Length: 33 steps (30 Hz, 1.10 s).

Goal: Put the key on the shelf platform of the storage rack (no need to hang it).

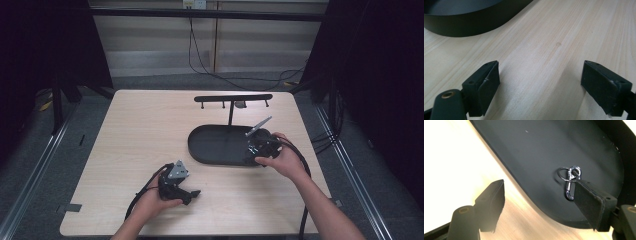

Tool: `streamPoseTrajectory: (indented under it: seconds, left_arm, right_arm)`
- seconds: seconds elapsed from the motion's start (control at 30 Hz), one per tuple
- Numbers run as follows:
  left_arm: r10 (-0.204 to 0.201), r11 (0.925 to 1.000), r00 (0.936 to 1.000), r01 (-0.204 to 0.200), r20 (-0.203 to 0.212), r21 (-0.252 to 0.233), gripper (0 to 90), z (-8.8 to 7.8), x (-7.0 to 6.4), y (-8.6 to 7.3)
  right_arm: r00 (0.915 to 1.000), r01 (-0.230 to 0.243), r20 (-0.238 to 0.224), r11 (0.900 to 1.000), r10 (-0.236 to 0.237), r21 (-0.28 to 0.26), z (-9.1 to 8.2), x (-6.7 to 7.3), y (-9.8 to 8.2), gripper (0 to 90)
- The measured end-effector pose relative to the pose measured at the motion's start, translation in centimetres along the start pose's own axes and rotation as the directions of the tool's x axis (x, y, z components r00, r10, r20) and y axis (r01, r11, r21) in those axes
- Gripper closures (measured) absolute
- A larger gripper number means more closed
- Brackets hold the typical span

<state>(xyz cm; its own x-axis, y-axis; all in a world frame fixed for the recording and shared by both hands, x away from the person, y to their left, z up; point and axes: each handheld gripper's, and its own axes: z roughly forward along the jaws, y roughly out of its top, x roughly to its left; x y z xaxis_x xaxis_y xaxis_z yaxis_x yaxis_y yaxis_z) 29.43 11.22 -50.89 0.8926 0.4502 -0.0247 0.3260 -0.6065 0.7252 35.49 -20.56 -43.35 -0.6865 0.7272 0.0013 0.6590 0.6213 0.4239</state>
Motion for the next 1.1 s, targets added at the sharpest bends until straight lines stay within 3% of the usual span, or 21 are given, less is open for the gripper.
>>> streamPoseTrajectory:
  seconds: [0.57,1.1]
  left_arm:
    - [-0.002,1.0,1.0,0.002,0.0,-0.001,15.0,0.0,0.0,0.0]
    - [-0.002,1.0,1.0,0.002,0.0,0.0,15.0,0.0,0.0,0.0]
  right_arm:
    - [0.9997,0.014,-0.021,0.999,-0.015,-0.04,-1.8,1.1,-1.1,24.7]
    - [0.9996,0.016,-0.021,0.999,-0.017,-0.048,-2.5,0.9,-3.6,24.5]
